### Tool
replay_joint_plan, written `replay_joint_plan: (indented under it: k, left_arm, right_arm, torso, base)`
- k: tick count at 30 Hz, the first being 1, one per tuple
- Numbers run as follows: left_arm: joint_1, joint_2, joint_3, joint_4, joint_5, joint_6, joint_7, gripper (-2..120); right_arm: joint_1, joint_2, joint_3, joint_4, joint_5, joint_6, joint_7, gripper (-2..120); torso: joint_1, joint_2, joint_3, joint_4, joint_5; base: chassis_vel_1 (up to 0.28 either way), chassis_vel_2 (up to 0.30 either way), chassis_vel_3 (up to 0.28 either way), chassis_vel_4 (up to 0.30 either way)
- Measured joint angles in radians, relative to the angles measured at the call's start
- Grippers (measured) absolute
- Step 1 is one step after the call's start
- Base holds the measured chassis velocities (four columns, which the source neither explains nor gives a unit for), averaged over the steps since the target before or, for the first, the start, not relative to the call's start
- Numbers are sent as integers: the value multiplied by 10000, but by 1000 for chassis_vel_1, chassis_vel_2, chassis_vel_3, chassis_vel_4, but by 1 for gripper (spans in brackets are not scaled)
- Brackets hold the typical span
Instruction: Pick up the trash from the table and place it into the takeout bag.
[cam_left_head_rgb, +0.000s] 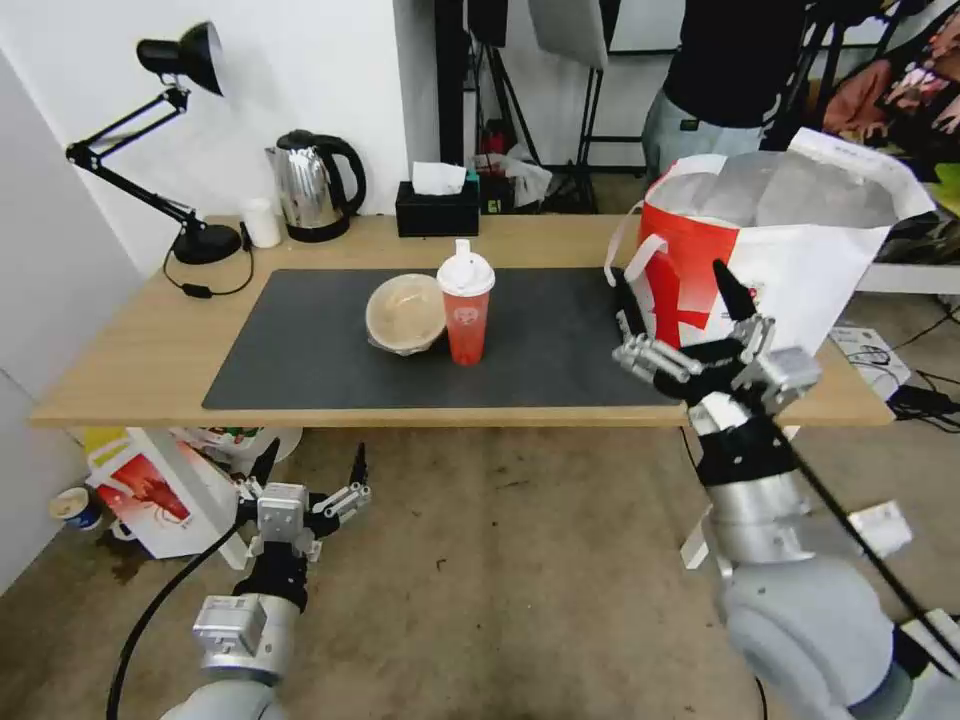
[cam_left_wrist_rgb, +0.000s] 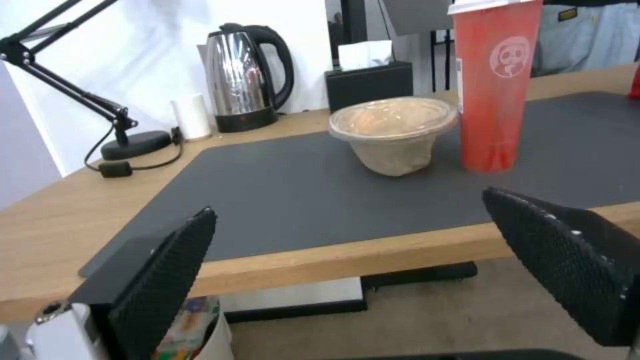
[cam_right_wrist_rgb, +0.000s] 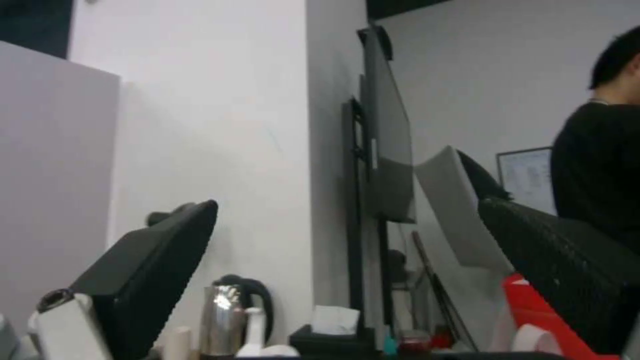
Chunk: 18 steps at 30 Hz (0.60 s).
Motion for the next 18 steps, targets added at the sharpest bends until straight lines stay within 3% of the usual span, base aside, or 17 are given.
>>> replay_joint_plan:
  k: [7,10,18]
  left_arm:
    - [0,0,-1,0,0,0,0,100]
    - [0,0,0,0,0,0,0,100]
    - [0,0,-1,0,0,0,0,100]
  right_arm:
    - [-361,49,-192,-156,-585,641,-274,100]
    - [-1037,-377,-663,-381,-1295,1927,-171,100]
    - [-1842,-375,-1202,-1002,-2372,2938,164,100]
  torso:
    - [1,0,0,1,1]
    - [0,0,1,2,0]
    - [0,0,2,0,2]
  base:
    - [0,0,0,0]
    - [0,0,0,0]
    - [0,0,0,0]
